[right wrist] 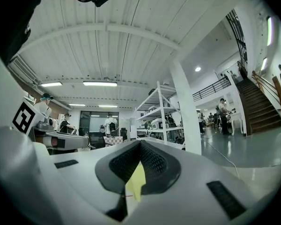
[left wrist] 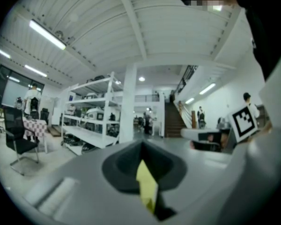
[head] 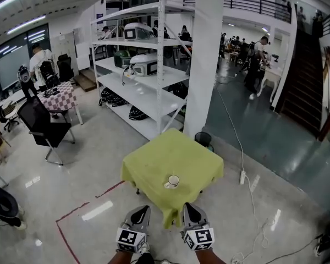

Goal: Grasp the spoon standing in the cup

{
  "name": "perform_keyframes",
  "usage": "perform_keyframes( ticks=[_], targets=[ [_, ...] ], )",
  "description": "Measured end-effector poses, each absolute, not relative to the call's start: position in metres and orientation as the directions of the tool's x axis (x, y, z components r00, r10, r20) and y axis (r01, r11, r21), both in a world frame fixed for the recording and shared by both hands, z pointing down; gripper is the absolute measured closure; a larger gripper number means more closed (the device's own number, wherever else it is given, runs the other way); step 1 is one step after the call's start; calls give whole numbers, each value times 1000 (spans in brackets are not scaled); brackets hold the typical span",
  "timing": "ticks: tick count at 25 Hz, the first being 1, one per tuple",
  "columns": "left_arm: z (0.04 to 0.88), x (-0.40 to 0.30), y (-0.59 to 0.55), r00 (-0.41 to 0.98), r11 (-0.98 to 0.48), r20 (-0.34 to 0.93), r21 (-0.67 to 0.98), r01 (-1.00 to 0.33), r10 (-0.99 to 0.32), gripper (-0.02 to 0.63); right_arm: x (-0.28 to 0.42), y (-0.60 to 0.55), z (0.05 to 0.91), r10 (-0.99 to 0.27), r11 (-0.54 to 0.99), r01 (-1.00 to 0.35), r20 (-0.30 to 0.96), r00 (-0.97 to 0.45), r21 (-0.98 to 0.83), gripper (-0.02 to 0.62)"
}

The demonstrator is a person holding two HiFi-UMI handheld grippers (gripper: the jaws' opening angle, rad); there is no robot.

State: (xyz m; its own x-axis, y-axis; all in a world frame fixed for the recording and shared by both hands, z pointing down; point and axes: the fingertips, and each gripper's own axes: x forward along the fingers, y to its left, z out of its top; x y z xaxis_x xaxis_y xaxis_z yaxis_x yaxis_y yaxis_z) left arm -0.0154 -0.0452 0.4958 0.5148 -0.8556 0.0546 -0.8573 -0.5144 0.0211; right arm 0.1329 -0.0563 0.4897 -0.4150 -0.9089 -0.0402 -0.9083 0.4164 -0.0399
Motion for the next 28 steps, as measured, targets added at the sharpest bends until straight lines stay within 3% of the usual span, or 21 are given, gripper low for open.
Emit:
perform_keyframes(
  ticks=[28],
  targets=[
    [491,-72,-221,598,-597,15,48,-801,-801,600,61,-215,476,-936,348,-935,-37,-351,72,595]
  ],
)
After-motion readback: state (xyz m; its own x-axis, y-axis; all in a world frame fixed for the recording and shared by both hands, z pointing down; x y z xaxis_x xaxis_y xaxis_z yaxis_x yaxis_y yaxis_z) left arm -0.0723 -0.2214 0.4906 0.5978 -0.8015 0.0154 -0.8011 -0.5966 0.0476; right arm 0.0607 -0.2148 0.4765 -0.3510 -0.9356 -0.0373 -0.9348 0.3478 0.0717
